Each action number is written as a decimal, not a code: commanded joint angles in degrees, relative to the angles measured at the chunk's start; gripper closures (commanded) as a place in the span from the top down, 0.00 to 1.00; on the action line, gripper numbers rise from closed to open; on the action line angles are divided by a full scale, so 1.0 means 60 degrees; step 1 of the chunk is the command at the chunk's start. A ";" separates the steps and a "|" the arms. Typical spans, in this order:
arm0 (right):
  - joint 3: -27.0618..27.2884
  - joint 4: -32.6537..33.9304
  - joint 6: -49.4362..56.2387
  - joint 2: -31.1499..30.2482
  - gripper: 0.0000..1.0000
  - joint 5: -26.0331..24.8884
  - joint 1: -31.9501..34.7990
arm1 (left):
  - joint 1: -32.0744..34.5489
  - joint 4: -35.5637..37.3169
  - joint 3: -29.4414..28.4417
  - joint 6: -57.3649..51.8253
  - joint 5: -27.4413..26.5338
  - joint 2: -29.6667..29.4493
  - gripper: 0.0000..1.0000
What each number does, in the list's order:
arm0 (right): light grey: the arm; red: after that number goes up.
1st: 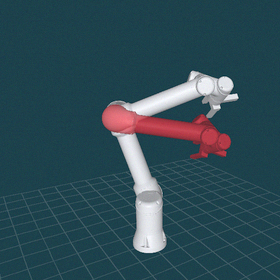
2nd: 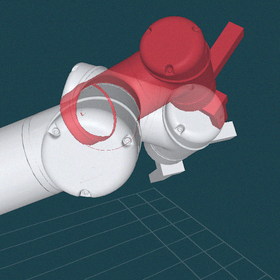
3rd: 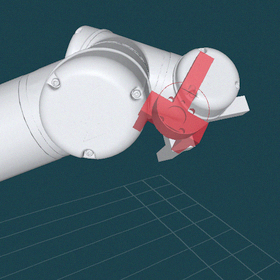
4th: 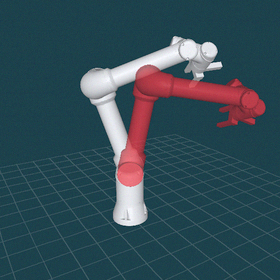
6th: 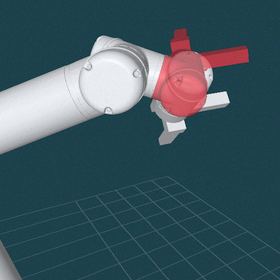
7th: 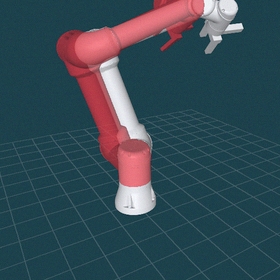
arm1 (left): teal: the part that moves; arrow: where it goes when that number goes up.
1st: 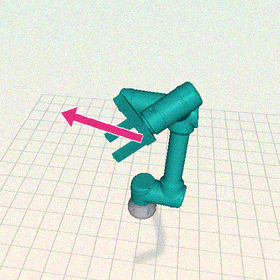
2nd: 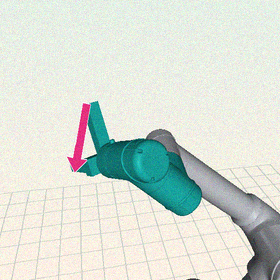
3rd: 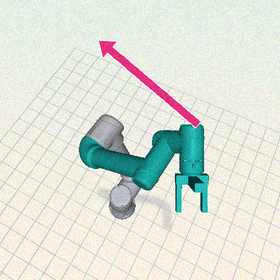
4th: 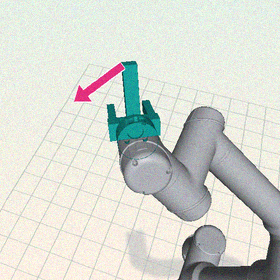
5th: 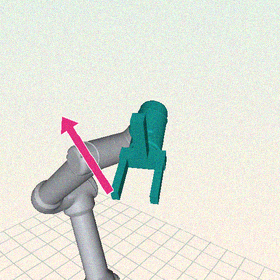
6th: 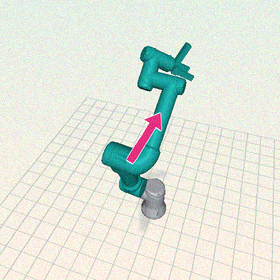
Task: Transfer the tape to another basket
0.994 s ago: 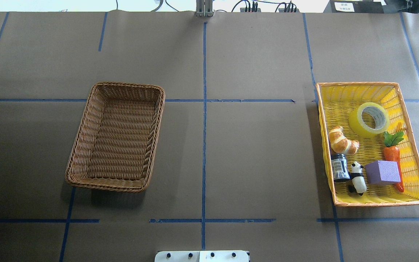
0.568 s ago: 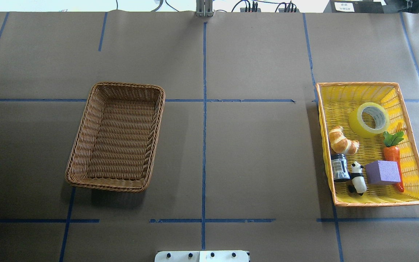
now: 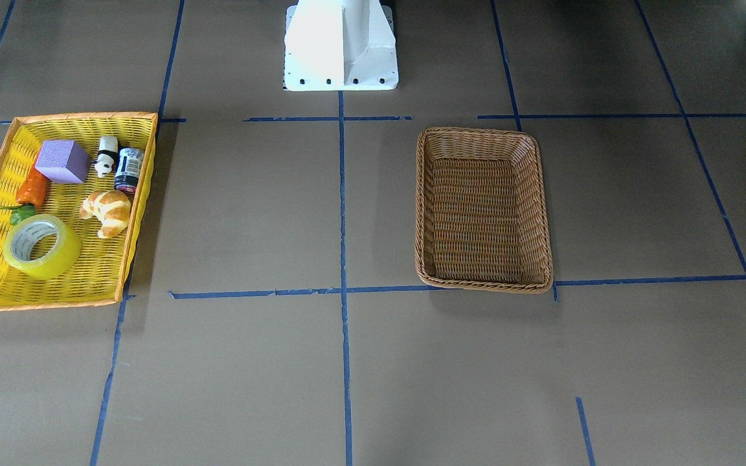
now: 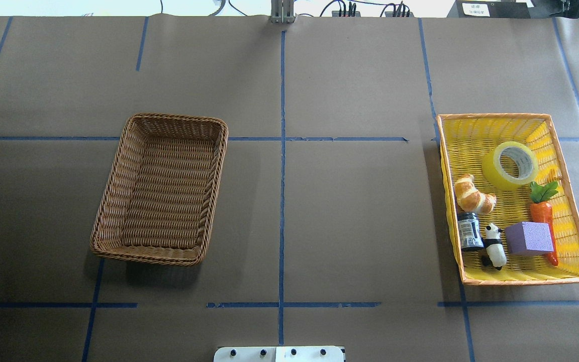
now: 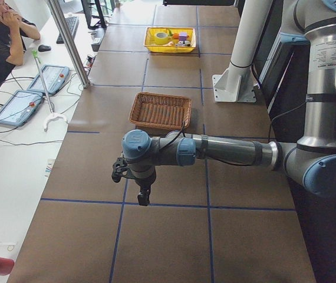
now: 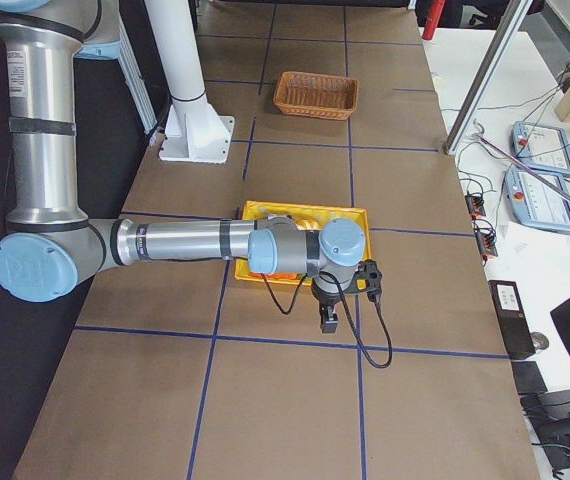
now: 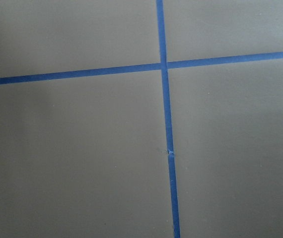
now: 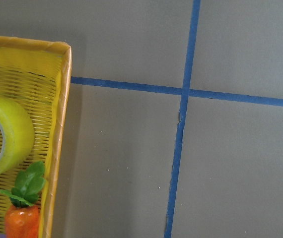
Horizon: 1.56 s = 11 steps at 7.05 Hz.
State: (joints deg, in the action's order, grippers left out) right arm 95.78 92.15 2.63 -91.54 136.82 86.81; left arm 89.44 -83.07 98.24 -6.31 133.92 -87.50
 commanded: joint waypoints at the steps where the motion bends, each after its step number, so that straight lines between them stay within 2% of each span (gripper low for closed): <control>1: -0.0055 -0.0006 0.0030 0.0038 1.00 0.0019 -0.0039 | -0.0010 -0.0041 0.0048 0.0025 0.0004 -0.0036 1.00; 4: 0.0075 -0.0021 0.0045 0.0081 1.00 0.0078 -0.0155 | -0.0010 -0.0245 0.0047 -0.0003 0.0003 0.0022 1.00; 5: -0.0011 -0.0862 0.0059 0.0067 1.00 0.0063 -0.0620 | -0.0024 -0.0406 -0.0083 -0.0004 0.0004 0.0037 1.00; 7: -0.0303 -0.2082 -0.1337 0.0415 1.00 -0.0039 -0.1718 | -0.0039 -0.0452 -0.0055 -0.0019 0.0033 0.0037 1.00; 8: -0.0464 -0.2173 -0.2246 0.0940 1.00 -0.0069 -0.2144 | -0.0039 -0.0452 -0.0055 0.0011 0.0178 0.0037 1.00; 11: -0.0553 -0.2335 -0.2518 0.1237 0.94 -0.0667 -0.3360 | -0.0039 -0.0452 -0.0113 0.0011 0.0472 0.0037 1.00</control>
State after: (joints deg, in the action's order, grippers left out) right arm 92.89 78.70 -11.95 -84.99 134.45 69.44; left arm 89.21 -85.78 97.62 -6.25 136.51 -87.28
